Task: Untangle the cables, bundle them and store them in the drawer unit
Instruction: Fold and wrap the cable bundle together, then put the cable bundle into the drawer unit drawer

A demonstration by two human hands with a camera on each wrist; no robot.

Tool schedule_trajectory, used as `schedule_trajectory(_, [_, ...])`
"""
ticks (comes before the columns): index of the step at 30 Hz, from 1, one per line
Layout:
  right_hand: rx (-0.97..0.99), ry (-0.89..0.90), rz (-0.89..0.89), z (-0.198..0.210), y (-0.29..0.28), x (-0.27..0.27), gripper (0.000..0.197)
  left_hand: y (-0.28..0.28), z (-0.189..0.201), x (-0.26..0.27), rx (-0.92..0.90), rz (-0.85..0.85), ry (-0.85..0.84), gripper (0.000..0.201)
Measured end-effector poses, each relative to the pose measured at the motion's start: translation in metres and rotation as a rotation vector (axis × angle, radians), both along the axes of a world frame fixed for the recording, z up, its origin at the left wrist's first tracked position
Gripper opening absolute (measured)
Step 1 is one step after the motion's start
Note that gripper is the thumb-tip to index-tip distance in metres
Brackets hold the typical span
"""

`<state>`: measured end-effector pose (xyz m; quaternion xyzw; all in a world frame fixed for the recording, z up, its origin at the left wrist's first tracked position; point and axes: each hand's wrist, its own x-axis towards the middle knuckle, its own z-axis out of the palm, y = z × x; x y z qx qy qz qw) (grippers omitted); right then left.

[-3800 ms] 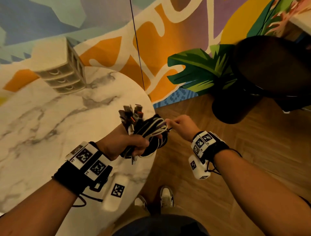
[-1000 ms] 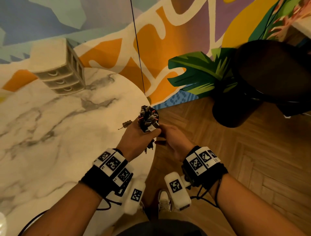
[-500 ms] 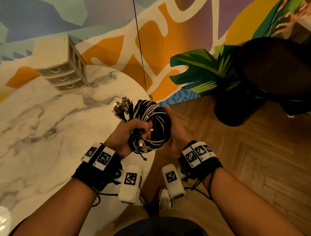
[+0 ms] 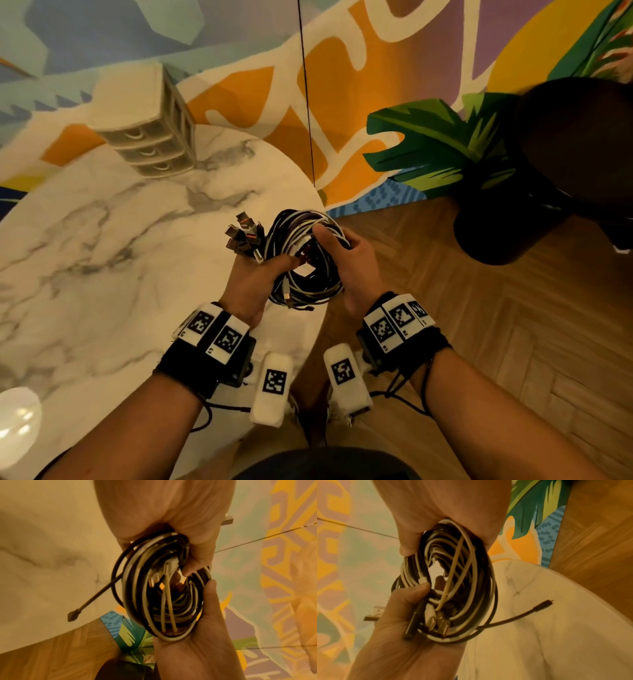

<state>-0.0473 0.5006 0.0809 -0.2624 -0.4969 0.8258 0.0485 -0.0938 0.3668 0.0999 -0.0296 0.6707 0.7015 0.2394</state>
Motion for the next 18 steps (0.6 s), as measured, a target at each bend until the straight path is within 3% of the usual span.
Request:
schedule_trajectory(5, [0.022, -0.027, 0.063, -0.004, -0.019, -0.021, 0.028, -0.023, -0.006, -0.009, 0.009, 0.068, -0.122, 0.049])
schedule_trajectory(10, [0.033, -0.069, 0.164, -0.006, -0.048, -0.055, 0.019, -0.053, -0.007, -0.030, 0.029, 0.113, -0.125, 0.047])
schedule_trajectory(14, [0.092, -0.048, 0.254, -0.009, -0.079, -0.094, 0.032, -0.087, -0.009, -0.060, 0.008, 0.218, -0.094, 0.031])
schedule_trajectory(18, [0.079, -0.005, 0.413, -0.021, -0.117, -0.148, 0.058, -0.131, -0.007, -0.097, -0.042, 0.318, -0.083, 0.028])
